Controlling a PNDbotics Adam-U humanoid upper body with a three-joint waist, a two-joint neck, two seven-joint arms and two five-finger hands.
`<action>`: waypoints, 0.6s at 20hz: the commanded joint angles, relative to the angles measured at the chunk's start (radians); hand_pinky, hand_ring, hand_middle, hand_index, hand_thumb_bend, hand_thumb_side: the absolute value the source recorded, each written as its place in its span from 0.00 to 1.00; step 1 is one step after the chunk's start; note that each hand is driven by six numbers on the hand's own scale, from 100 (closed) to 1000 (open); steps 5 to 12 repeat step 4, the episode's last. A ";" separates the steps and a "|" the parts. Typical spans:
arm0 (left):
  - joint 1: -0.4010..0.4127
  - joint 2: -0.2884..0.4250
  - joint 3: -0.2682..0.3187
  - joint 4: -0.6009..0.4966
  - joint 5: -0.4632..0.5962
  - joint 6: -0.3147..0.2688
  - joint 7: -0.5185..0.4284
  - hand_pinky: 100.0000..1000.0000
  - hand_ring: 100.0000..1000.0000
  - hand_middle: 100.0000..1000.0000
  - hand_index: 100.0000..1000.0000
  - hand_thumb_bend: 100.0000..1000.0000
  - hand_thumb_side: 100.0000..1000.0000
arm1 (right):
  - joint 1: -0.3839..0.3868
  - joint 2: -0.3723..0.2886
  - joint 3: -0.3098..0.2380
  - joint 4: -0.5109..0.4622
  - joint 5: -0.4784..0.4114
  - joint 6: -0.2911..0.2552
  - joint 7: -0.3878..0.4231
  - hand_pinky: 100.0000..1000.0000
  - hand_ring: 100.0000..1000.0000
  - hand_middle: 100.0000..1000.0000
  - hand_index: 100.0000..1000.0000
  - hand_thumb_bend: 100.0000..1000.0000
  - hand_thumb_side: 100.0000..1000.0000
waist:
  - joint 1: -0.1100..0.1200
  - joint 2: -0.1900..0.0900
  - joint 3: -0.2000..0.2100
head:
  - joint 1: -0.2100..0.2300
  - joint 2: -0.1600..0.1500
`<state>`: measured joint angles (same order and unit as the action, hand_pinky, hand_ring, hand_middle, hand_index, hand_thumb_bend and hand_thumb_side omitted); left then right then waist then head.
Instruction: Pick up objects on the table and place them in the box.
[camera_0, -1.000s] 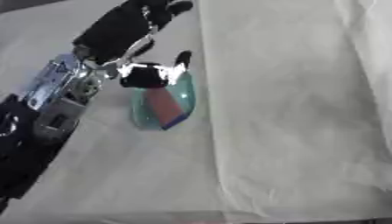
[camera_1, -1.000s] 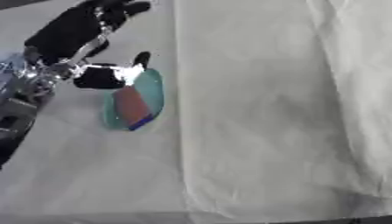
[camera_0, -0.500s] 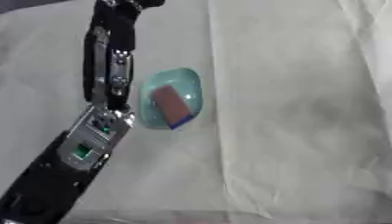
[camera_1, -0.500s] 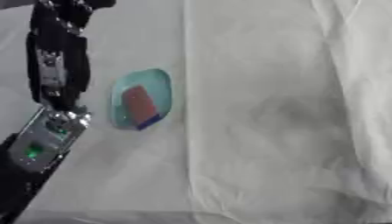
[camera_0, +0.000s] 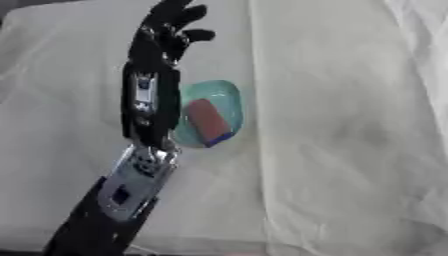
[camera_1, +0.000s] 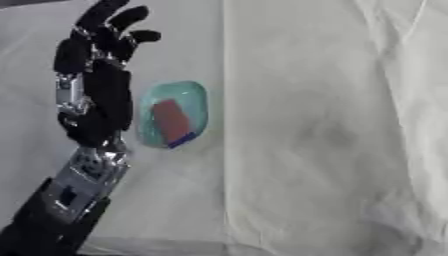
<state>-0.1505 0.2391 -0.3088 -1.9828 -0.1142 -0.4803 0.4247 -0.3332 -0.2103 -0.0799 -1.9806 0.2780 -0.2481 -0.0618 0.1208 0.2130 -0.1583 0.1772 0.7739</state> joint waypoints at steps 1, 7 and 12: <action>-0.007 -0.010 -0.002 -0.017 -0.014 0.012 -0.040 0.60 0.76 0.77 0.81 0.00 0.91 | -0.012 0.002 0.001 -0.019 0.011 -0.003 0.003 0.44 0.74 0.95 0.87 0.00 0.44 | -0.008 -0.021 0.002 | 0.009 -0.004; -0.013 -0.022 -0.006 -0.017 -0.011 0.021 -0.053 0.60 0.76 0.76 0.80 0.00 0.91 | -0.011 0.004 0.001 -0.019 0.013 0.000 0.007 0.44 0.74 0.97 0.88 0.00 0.44 | -0.009 -0.022 0.001 | 0.009 -0.004; -0.013 -0.022 -0.006 -0.017 -0.011 0.021 -0.053 0.60 0.76 0.76 0.80 0.00 0.91 | -0.011 0.004 0.001 -0.019 0.013 0.000 0.007 0.44 0.74 0.97 0.88 0.00 0.44 | -0.009 -0.022 0.001 | 0.009 -0.004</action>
